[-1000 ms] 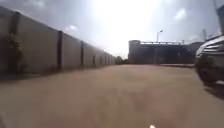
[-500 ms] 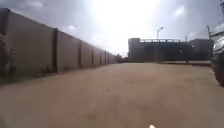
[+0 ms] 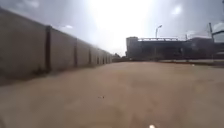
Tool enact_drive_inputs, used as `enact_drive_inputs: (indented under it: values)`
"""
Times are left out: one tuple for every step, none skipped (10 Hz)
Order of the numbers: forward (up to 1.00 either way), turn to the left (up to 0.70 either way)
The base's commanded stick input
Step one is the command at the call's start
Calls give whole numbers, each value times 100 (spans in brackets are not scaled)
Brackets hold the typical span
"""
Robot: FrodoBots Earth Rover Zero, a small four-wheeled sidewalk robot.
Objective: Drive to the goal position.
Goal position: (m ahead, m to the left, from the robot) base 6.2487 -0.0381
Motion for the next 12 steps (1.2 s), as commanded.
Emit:
enact_drive_inputs:
  values:
    - [100, 0]
    - [100, 0]
    - [100, 0]
    - [100, 0]
    - [100, 0]
    - [100, 0]
    - [100, 0]
    - [100, 0]
    - [100, 0]
    - [100, 0]
    - [100, 0]
    - [100, 0]
